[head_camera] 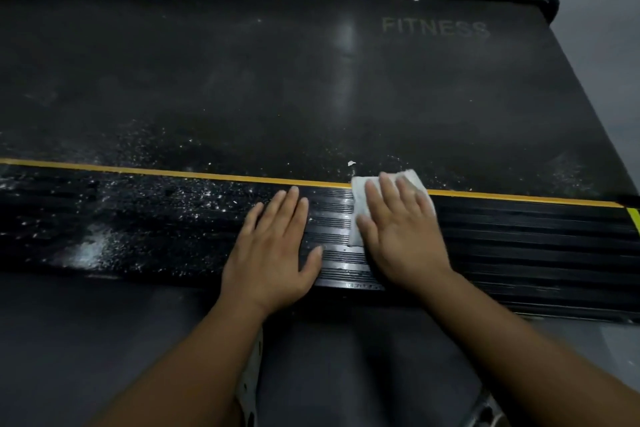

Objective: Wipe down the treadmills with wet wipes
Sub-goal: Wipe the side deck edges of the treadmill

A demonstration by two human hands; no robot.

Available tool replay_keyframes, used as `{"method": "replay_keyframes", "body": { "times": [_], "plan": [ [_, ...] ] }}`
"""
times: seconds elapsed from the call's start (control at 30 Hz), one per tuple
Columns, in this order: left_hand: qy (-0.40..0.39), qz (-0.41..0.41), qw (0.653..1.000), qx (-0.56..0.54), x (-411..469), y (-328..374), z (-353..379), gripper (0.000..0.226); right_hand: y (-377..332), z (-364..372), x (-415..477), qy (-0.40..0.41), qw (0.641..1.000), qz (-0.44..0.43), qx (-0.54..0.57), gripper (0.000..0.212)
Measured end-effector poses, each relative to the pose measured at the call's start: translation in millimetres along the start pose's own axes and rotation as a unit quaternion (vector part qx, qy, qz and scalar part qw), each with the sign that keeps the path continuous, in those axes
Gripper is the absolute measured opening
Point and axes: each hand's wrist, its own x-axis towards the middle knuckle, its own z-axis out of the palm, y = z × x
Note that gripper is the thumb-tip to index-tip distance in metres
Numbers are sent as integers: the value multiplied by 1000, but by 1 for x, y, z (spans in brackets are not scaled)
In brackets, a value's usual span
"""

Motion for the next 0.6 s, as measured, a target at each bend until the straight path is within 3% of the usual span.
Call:
{"method": "replay_keyframes", "body": {
  "times": [0.17, 0.23, 0.3, 0.37, 0.4, 0.53, 0.6],
  "plan": [
    [5, 4, 1000, 0, -1, -2, 2, 77, -26, -3, -56, -37, 982, -187, -6, 58],
    [3, 6, 1000, -1, 0, -3, 1, 77, 2, -6, -58, -31, 984, -176, -14, 59],
    [-2, 4, 1000, -5, 1, -2, 1, 77, 19, -4, -31, -10, 995, -95, -16, 62],
    [-6, 4, 1000, -5, 0, -2, 0, 77, 5, -2, -5, -11, 1000, -8, -7, 63],
    [-7, 3, 1000, -4, 0, -1, 0, 77, -9, 0, -3, -9, 1000, -4, -5, 63],
    [-5, 0, 1000, -7, -1, -1, 0, 76, -20, -3, -52, -44, 986, -159, -7, 58],
    [-5, 3, 1000, -12, 0, -1, 0, 77, 9, -7, -57, -37, 985, -171, -16, 58]
  ]
}}
